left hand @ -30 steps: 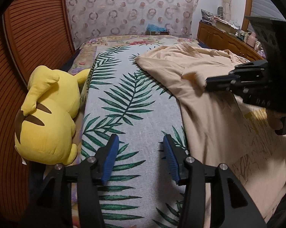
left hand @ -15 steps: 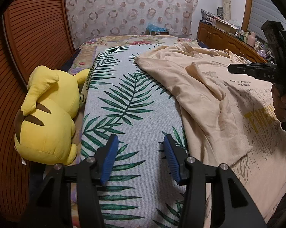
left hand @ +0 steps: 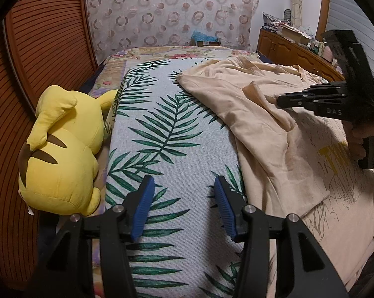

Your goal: Fold small clothes

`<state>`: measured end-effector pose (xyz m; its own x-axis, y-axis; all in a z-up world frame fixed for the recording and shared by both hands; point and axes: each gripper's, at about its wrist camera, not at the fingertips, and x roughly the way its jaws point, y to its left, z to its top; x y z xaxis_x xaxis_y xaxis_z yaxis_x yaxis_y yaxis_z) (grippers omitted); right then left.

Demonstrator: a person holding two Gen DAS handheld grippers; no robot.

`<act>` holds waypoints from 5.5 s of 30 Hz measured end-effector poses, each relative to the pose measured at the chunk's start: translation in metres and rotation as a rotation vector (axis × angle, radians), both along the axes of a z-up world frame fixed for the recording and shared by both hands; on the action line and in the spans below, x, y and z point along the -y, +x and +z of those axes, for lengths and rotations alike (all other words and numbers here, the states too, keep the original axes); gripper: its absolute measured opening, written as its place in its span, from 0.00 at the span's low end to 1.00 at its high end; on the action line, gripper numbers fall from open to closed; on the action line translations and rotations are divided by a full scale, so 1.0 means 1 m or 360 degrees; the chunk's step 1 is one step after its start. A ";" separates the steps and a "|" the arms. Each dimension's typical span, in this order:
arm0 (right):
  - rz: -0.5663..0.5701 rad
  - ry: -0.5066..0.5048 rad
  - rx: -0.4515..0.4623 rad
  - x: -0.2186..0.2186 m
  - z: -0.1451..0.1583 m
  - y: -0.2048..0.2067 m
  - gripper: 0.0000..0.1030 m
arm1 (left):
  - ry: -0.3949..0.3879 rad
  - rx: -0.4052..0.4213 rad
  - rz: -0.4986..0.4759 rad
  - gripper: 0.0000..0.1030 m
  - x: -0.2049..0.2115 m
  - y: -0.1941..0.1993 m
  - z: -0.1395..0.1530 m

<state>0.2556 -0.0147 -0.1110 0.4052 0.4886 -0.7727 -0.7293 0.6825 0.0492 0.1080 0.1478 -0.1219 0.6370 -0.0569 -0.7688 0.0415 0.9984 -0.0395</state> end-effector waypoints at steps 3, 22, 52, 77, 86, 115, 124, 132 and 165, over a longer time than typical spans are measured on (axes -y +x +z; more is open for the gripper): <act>-0.0096 0.0029 0.0031 0.019 0.012 -0.001 0.02 | 0.0001 0.0000 0.0000 0.47 0.001 0.000 0.000; -0.0302 -0.0106 0.0053 0.113 0.016 0.000 0.54 | -0.0168 0.0036 0.0002 0.47 0.010 0.083 0.026; -0.0276 -0.0088 0.0033 0.155 -0.003 -0.003 0.66 | -0.0074 0.0010 -0.0081 0.01 0.002 0.170 0.021; -0.0275 -0.0087 0.0035 0.156 -0.004 -0.004 0.66 | 0.0016 0.0040 -0.0128 0.20 0.013 0.123 0.041; -0.0274 -0.0088 0.0035 0.156 -0.004 -0.004 0.66 | 0.0068 -0.0064 -0.0196 0.23 0.047 0.096 0.009; -0.0530 0.0040 0.0101 0.242 0.032 -0.034 0.70 | 0.0041 0.0014 -0.0290 0.51 0.059 0.086 0.007; -0.0960 -0.0058 0.0100 0.370 0.030 -0.061 0.66 | 0.0061 0.0018 -0.0282 0.52 0.062 0.084 0.007; -0.1079 -0.0007 -0.0034 0.412 0.006 -0.075 0.64 | 0.0055 0.0012 -0.0224 0.52 0.062 0.081 0.009; -0.0905 0.0069 0.0254 0.371 0.059 -0.084 0.02 | -0.0118 0.0218 -0.0082 0.52 0.088 -0.001 0.046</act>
